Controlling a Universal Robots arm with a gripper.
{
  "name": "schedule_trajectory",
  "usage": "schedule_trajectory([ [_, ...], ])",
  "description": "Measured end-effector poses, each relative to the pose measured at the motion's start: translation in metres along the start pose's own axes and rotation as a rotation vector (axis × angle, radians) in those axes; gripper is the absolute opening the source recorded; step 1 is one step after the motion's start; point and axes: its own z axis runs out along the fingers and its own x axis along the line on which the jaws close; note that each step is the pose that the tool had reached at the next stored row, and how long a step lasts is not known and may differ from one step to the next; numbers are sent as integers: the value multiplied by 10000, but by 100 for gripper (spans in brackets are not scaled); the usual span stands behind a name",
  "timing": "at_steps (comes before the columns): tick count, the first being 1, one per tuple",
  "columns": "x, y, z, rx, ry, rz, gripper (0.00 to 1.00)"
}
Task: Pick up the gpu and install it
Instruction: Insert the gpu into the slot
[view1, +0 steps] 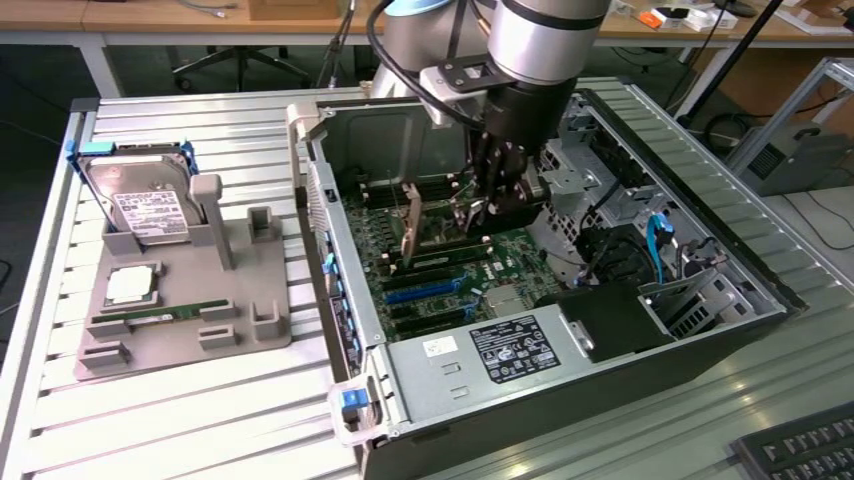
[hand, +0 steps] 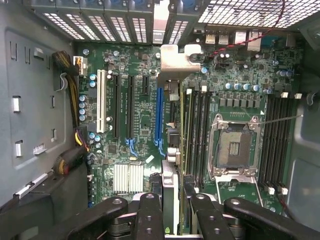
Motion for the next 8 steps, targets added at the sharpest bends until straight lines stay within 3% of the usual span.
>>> schedule_trajectory([
  [8,23,5,10,0,0,0,27],
])
